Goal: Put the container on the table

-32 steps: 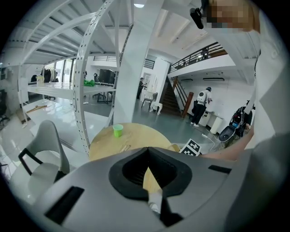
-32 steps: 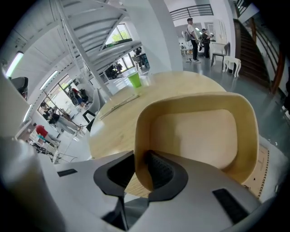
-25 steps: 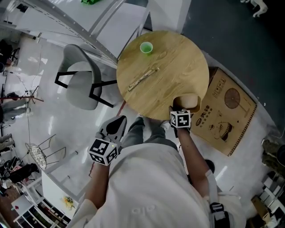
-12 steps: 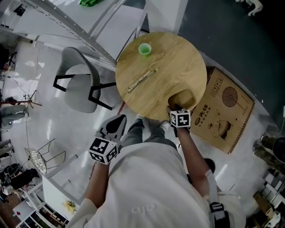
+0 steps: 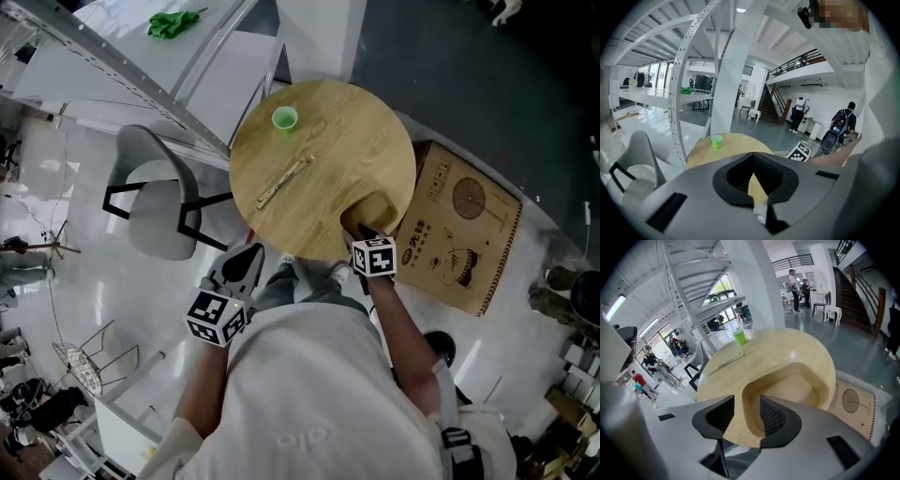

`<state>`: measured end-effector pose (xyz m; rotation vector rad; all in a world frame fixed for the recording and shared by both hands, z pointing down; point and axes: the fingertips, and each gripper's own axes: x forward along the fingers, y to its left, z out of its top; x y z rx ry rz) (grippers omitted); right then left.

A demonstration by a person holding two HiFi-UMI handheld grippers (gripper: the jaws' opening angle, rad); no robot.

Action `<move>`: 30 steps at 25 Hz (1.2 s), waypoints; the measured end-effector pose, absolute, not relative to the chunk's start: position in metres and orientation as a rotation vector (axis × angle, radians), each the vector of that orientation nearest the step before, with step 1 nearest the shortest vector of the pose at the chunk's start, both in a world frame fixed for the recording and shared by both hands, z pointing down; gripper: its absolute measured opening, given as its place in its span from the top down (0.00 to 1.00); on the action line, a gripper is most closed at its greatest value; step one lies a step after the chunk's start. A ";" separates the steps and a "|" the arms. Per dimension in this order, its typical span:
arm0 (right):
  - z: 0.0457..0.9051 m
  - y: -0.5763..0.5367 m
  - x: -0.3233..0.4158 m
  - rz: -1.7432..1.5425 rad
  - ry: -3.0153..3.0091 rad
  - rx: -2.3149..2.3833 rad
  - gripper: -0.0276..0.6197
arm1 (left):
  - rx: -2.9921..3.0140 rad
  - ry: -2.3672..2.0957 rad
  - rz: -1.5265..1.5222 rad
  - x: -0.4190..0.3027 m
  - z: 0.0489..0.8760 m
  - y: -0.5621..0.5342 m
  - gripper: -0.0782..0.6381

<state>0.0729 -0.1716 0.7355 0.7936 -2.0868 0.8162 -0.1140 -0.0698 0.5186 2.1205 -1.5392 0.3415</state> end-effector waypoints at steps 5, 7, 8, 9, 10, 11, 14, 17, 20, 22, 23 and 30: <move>0.694 -0.176 0.078 0.788 -2.160 0.860 0.81 | 2.209 -1.469 0.334 -0.101 0.512 -0.088 0.87; 0.674 -0.177 0.083 0.766 -2.192 0.892 0.87 | 2.247 -1.438 0.328 -0.094 0.509 -0.097 0.87; 0.665 -0.178 0.085 0.757 -2.208 0.908 0.88 | 2.265 -1.422 0.325 -0.090 0.507 -0.101 0.87; 0.655 -0.178 0.088 0.749 -2.225 0.926 0.89 | 2.282 -1.406 0.322 -0.086 0.505 -0.104 0.87; 0.645 -0.179 0.091 0.742 -2.242 0.946 0.90 | 2.299 -1.388 0.320 -0.082 0.504 -0.108 0.87; 0.634 -0.179 0.094 0.735 -2.258 0.970 0.90 | 2.317 -1.370 0.318 -0.077 0.502 -0.112 0.87; 0.604 -0.179 0.108 0.716 -2.303 1.039 0.91 | 2.375 -1.316 0.304 -0.061 0.494 -0.121 0.87; 0.575 -0.176 0.122 0.691 -2.343 1.099 0.92 | 2.425 -1.270 0.282 -0.046 0.483 -0.129 0.87; 0.547 -0.172 0.137 0.639 -2.387 1.170 0.92 | 2.483 -1.218 0.258 -0.030 0.472 -0.139 0.87; 0.527 -0.170 0.149 0.599 -2.416 1.226 0.92 | 2.531 -1.177 0.242 -0.018 0.463 -0.146 0.87; 0.517 -0.168 0.155 0.583 -2.429 1.256 0.92 | 2.556 -1.157 0.235 -0.012 0.457 -0.149 0.87; 0.452 -0.154 0.191 0.451 -2.494 1.446 0.92 | 2.716 -1.026 0.165 0.030 0.412 -0.162 0.87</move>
